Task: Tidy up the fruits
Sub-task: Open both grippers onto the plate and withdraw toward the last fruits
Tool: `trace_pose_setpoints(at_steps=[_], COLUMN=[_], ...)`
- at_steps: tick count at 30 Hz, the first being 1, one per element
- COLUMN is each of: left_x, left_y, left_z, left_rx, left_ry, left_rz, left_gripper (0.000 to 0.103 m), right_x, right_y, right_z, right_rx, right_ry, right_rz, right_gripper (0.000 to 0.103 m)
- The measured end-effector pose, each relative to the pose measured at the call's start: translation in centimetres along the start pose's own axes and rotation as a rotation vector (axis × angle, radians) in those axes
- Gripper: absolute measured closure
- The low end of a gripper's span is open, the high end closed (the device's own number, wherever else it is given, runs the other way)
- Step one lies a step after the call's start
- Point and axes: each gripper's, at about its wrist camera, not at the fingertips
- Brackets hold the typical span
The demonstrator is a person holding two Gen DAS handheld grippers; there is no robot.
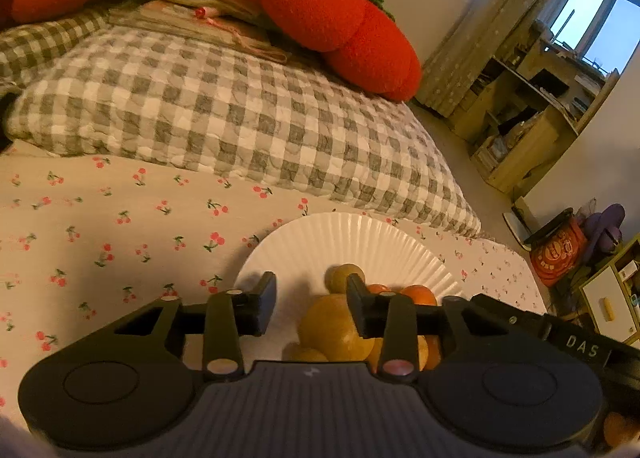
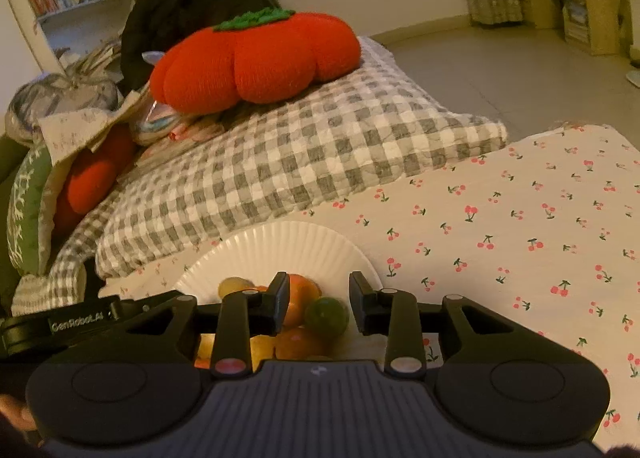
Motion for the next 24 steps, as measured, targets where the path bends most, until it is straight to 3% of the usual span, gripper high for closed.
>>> trace_pose_setpoints(at_steps=[5,7,10,15,20,24], left_x=[0.3,0.7,1.5,2.5,3.1,3.4], left_y=[-0.1,-0.3,-0.8,-1.0,-0.5,0.3], left_z=[-2.1,-2.8,-4.1,-6.0,-7.0,-7.8], left_rx=[-0.014,-0.038,-0.069,-0.150,-0.221,-0.249], left_ry=[-0.011,-0.012,-0.028,-0.053,-0.061,-0.064], left_rz=[0.018,0.036,0.074,0.074,0.102,0.080], left_gripper=[0.064,0.061,0.048,0.023,0.015,0.011], right_x=[-0.1,-0.1,0.1,0.6,1.3,1.6], right_y=[1.9,2.8,4.6,6.5,7.1,7.7], right_z=[-1.1,-1.6,-2.4,-3.3,-3.4,-3.7], right_rx=[-0.014,-0.016,-0.030,-0.033,-0.027,-0.010], right_ry=[-0.006,-0.010,-0.022,-0.030,-0.013,-0.018], right_rz=[-0.040,-0.066,-0.123,-0.194,-0.225,-0.226], right_gripper=[0.056,0.044,0.032,0.023,0.017,0.006])
Point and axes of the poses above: each gripper's, at about its wrist camera, not at the fingertips, and z roughly the way its jaws point, y to its left, x to its underside, and after that the axes turned 12 degrees about -z, right-handed
